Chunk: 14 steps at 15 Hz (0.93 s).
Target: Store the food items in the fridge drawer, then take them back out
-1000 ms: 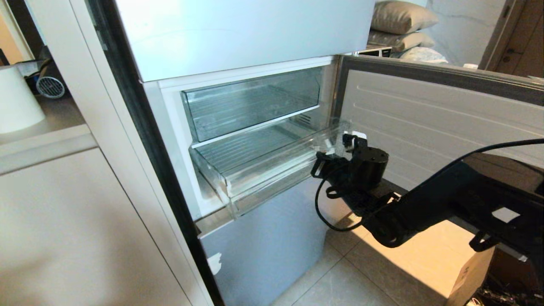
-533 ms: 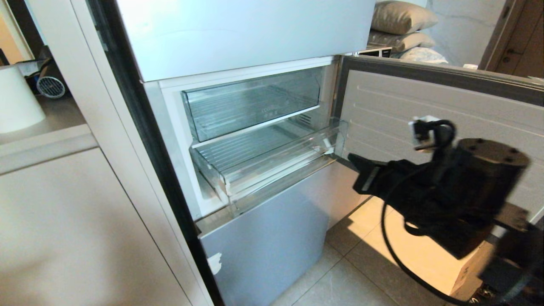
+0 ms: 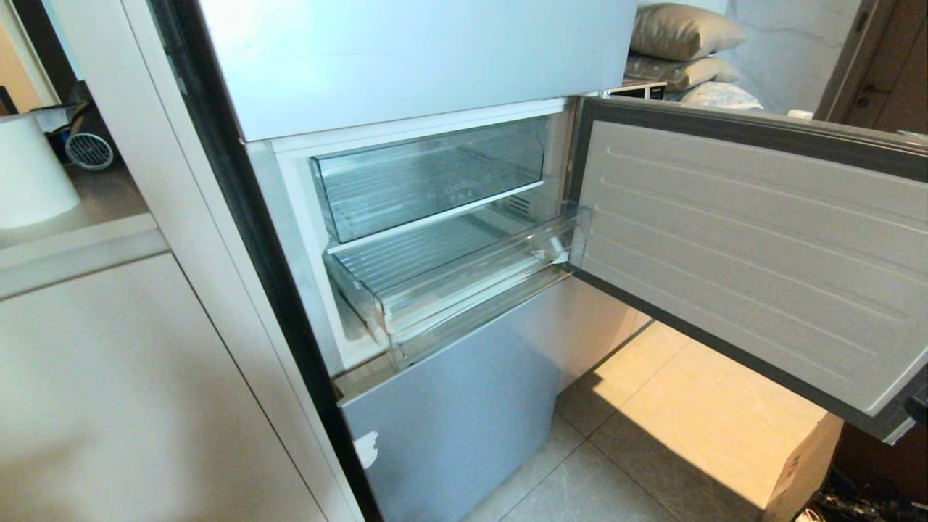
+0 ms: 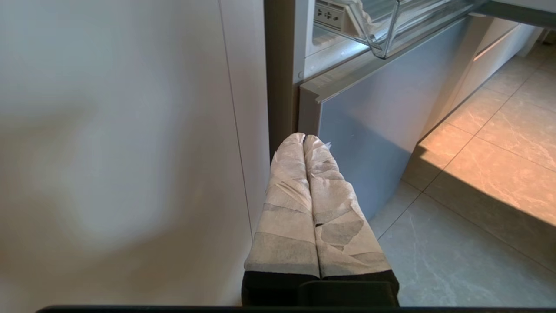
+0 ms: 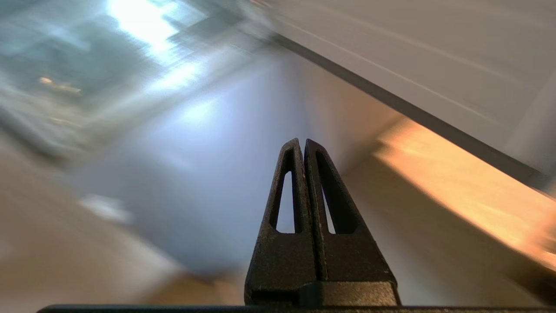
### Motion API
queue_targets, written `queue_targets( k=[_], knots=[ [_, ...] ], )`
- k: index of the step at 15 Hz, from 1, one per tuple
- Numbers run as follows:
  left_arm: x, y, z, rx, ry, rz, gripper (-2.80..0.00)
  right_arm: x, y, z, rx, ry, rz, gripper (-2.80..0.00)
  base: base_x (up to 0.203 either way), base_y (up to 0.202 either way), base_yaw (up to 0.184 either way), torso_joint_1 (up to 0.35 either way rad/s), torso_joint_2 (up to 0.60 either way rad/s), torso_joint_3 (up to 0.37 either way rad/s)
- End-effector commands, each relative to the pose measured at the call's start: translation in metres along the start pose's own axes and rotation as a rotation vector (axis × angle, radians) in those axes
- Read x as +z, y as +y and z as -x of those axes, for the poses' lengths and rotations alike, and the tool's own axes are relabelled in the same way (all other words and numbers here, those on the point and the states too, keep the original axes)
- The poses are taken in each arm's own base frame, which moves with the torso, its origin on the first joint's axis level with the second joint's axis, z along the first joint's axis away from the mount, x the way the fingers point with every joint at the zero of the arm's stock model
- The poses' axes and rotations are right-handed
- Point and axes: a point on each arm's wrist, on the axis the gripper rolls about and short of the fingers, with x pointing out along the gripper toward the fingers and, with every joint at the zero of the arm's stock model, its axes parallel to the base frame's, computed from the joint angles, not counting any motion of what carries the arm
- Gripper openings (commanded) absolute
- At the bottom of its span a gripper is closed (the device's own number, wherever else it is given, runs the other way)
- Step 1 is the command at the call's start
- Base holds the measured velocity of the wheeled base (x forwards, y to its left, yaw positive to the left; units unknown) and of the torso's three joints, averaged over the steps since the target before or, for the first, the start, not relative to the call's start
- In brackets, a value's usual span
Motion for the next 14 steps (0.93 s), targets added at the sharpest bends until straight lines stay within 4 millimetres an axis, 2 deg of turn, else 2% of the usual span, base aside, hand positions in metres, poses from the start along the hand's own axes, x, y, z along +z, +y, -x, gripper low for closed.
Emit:
queue_targets(
  k=[1, 4, 7, 9, 14],
  knots=[
    [0.0, 0.0, 0.0, 0.0, 0.002, 0.0, -2.8, -0.03, -0.018, 0.036, -0.104, -0.078, 0.07, -2.8, 0.0, 0.0, 0.0, 0.0, 0.0, 0.0],
    [0.0, 0.0, 0.0, 0.0, 0.002, 0.0, -2.8, -0.076, -0.025, 0.059, -0.099, -0.09, 0.232, -2.8, 0.0, 0.0, 0.0, 0.0, 0.0, 0.0],
    [0.0, 0.0, 0.0, 0.0, 0.002, 0.0, -2.8, -0.1, -0.028, 0.074, -0.105, -0.135, 0.26, -2.8, 0.0, 0.0, 0.0, 0.0, 0.0, 0.0],
    [0.0, 0.0, 0.0, 0.0, 0.002, 0.0, -2.8, -0.107, -0.031, 0.072, -0.151, -0.092, 0.195, -2.8, 0.0, 0.0, 0.0, 0.0, 0.0, 0.0],
    [0.0, 0.0, 0.0, 0.0, 0.002, 0.0, -2.8, -0.107, -0.031, 0.072, -0.151, -0.096, 0.192, -2.8, 0.0, 0.0, 0.0, 0.0, 0.0, 0.0]
  ],
)
